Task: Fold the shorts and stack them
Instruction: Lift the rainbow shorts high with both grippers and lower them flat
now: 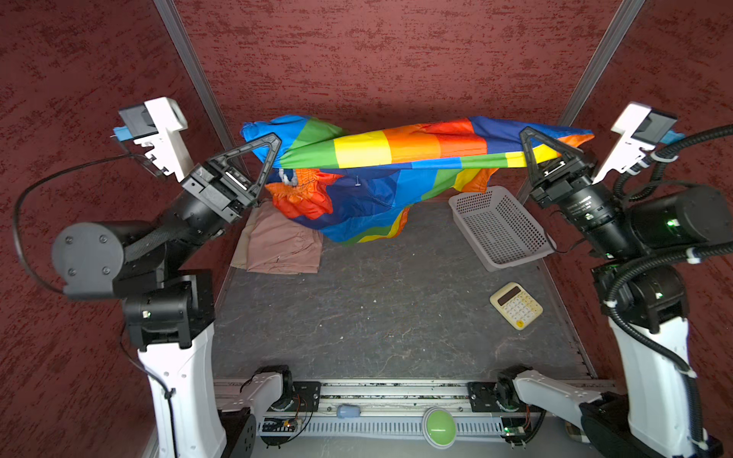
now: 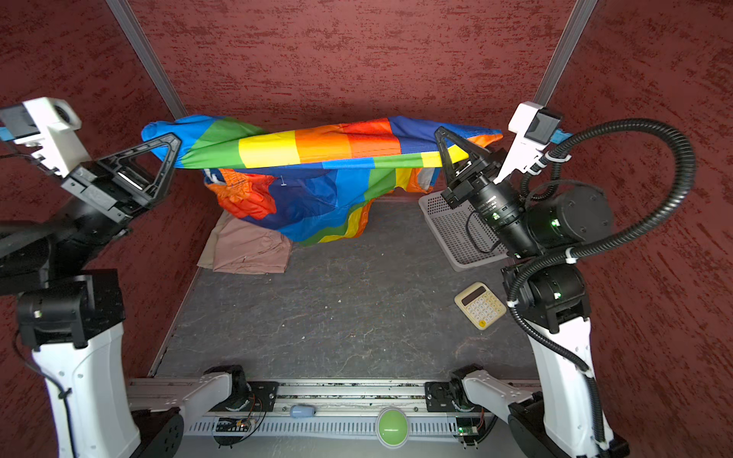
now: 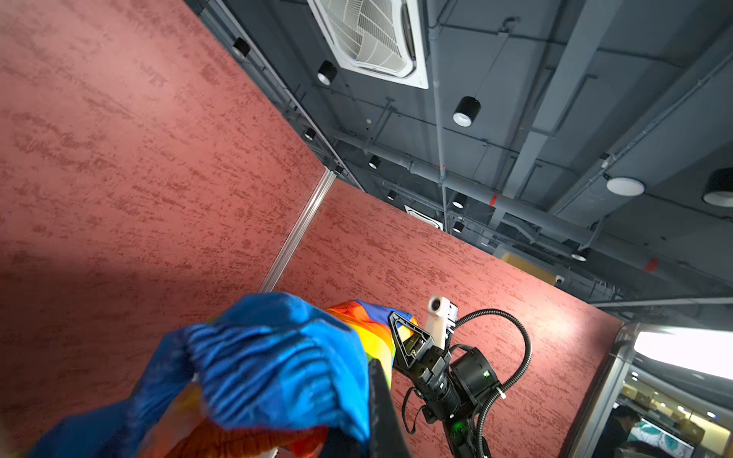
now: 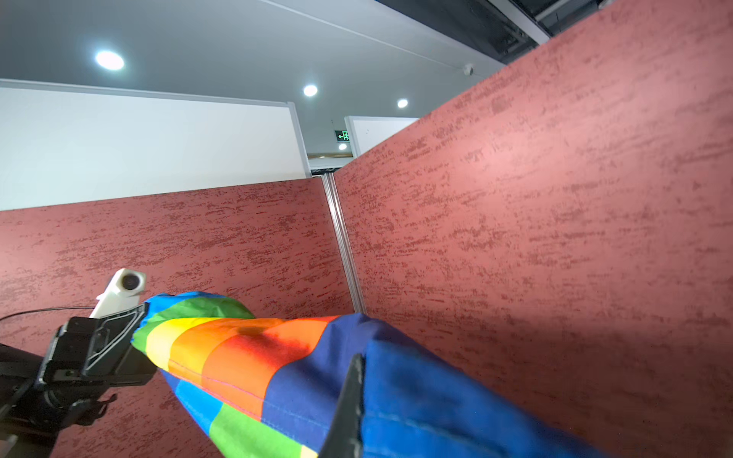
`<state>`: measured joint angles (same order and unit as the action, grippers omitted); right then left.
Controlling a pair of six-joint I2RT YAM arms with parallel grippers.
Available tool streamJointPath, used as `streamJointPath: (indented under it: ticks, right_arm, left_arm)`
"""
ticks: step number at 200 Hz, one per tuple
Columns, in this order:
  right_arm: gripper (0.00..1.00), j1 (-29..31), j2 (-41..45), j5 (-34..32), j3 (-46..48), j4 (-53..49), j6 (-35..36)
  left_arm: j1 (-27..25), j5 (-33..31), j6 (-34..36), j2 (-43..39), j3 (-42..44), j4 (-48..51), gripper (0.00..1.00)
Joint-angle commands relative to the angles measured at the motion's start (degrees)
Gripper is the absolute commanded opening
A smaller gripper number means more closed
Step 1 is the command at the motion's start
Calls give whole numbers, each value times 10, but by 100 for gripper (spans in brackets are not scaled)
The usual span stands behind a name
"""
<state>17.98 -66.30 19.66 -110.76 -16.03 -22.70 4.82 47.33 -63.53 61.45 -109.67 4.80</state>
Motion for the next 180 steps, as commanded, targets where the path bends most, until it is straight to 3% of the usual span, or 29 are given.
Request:
streamJointPath:
  ticks: [1,32,56,86,143,170,180]
  right_arm:
    - [0,-53,-62,-148,-60,-92,75]
    - [0,-117,-228,-63,-150,-171,37]
    - [0,-134,-344,-3,-135,-182,18]
    - [0,-133,-456,18,-92,-162,21]
    - [0,-133,-528,32,-55,-141,44]
    - [0,-133,-506,23,7,-137,51]
    - [4,-133,-490,9,46,-127,48]
  left_arm:
    - [24,-124,20,52,15,71,0]
    - [30,-108,0,112,92,56,0]
    - [34,-90,-12,159,200,10,0]
    - [37,-66,-9,239,319,-52,0]
    - [42,-50,27,392,385,-108,0]
    - [46,-45,23,409,386,-123,0]
    - [47,-46,24,403,387,-124,0]
